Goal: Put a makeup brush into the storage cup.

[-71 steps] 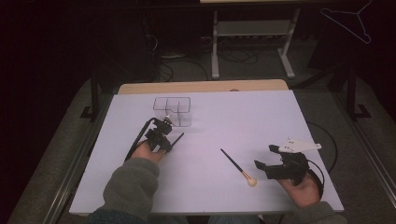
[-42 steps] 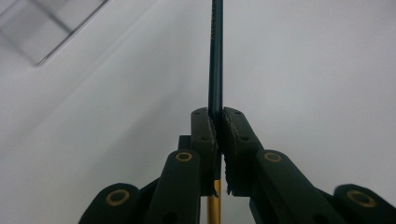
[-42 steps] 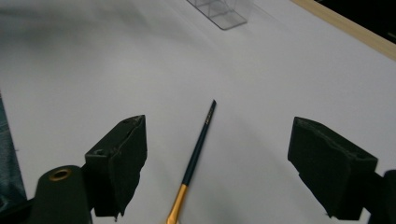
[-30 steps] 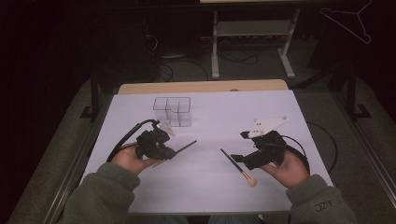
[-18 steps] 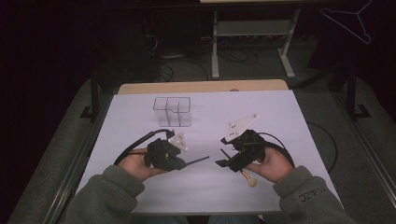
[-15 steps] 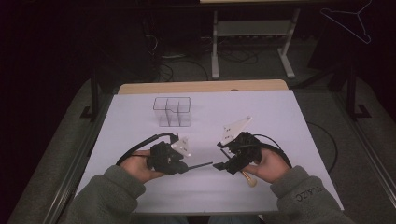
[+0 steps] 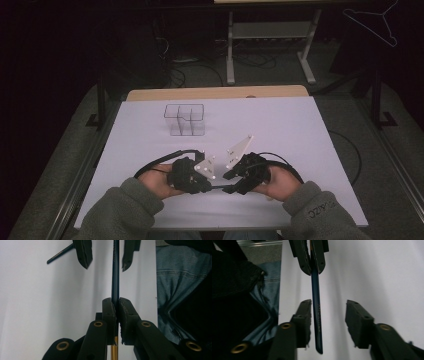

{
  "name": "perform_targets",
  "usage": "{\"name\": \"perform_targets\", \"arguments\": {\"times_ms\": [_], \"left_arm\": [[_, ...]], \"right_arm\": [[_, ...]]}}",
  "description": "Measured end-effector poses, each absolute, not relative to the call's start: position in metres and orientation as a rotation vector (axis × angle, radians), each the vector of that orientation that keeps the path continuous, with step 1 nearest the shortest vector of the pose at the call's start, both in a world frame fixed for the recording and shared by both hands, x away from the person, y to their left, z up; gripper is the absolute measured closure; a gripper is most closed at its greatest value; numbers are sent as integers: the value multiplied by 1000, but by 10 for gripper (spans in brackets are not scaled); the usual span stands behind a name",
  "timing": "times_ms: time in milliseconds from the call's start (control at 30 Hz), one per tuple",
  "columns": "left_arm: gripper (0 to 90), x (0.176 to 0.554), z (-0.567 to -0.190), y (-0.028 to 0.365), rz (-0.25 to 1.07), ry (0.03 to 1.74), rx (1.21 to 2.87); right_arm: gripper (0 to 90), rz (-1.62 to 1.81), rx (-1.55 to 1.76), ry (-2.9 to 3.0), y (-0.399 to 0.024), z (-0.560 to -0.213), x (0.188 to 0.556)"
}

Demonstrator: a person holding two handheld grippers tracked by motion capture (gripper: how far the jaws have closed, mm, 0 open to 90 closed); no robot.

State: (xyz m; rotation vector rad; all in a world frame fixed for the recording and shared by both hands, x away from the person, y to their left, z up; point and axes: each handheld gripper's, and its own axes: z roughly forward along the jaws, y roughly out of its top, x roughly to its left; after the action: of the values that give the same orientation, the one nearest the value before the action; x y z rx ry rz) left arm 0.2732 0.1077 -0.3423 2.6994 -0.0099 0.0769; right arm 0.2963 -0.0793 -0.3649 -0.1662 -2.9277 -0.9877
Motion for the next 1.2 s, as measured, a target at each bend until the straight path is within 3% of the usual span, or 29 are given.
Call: {"name": "perform_targets", "arguments": {"times_ms": [267, 600, 800, 1200], "left_arm": [[836, 270, -345, 101, 71, -36, 2716], [836, 268, -347, 99, 69, -47, 2714], [835, 269, -346, 100, 63, -51, 2714], [812, 272, -348, 102, 31, -30, 2709]], "right_arm": [[720, -942, -115, -2893, -76, -371, 293], [757, -966, -106, -2857, -78, -375, 292], [832, -998, -85, -2836, -79, -376, 292], [842, -1021, -86, -2860, -82, -375, 289]]}}
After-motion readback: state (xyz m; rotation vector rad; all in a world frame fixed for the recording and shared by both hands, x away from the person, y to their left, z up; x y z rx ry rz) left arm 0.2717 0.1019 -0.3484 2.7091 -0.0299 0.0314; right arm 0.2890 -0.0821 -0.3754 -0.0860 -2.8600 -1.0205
